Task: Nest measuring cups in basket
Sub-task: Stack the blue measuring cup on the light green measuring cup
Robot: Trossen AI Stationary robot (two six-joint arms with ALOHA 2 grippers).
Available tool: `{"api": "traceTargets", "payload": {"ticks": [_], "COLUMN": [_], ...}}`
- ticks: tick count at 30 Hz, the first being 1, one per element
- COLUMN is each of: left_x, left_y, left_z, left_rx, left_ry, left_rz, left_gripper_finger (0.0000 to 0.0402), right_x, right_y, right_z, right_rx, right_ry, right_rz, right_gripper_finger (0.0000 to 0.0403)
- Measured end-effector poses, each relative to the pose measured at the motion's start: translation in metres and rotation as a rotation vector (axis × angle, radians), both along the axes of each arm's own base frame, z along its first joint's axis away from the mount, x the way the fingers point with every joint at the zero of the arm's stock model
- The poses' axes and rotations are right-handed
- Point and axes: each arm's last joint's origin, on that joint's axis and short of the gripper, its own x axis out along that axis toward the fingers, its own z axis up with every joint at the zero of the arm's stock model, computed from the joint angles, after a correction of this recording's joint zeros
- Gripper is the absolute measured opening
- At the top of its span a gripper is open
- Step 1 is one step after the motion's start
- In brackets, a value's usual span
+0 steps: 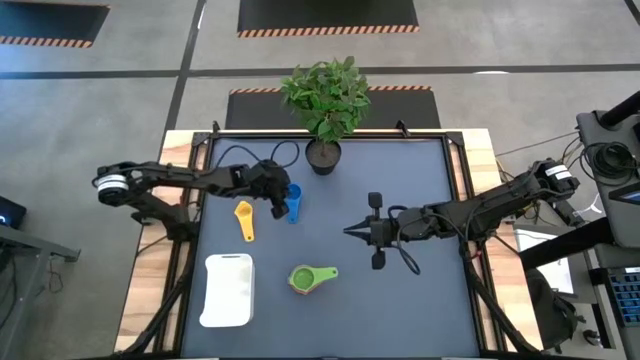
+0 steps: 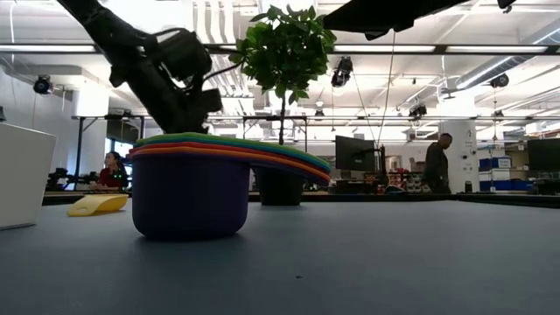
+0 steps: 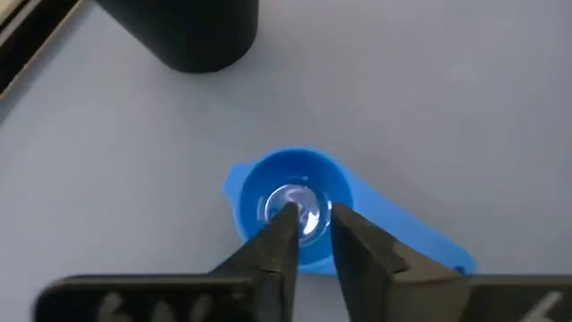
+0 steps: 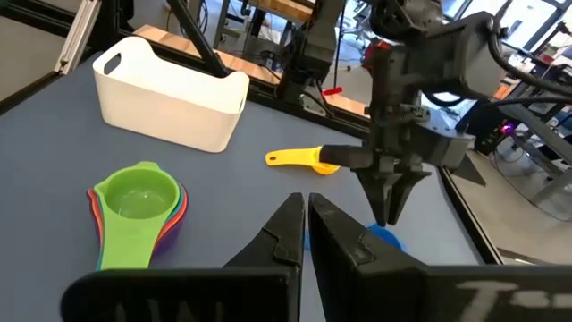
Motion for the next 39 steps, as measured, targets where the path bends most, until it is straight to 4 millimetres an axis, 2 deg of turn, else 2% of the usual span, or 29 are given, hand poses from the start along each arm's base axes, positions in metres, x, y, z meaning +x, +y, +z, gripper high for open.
{"api": "traceTargets", "payload": {"ticks": [8,13,19,31,39], "left_x": [0.003,0.006,0.01,0.011,0.012], "left_y": [0.009,0.01,0.012,0.015,0.014], "left_z": [-0.007,-0.014,-0.02,-0.022,-0.025], "left_rx": [0.078,0.099,0.125,0.146,0.127], "left_ry": [0.024,0.043,0.055,0.061,0.062], "left_rz": [0.075,0.061,0.069,0.088,0.077], "left_gripper_finger": [0.0155,0.0181,0.0169,0.0106,0.0111], "right_x": [0.0,0.0,0.0,0.0,0.0], "right_y": [0.0,0.0,0.0,0.0,0.0], "right_z": [0.0,0.0,-0.002,-0.002,-0.002], "right_rx": [0.0,-0.002,-0.006,-0.005,-0.003], "right_ry": [0.0,0.005,0.02,0.019,0.018], "right_rz": [0.0,0.0,-0.001,-0.001,-0.002], "right_gripper_finger": [0.0009,0.0009,0.0009,0.0009,0.0009]}}
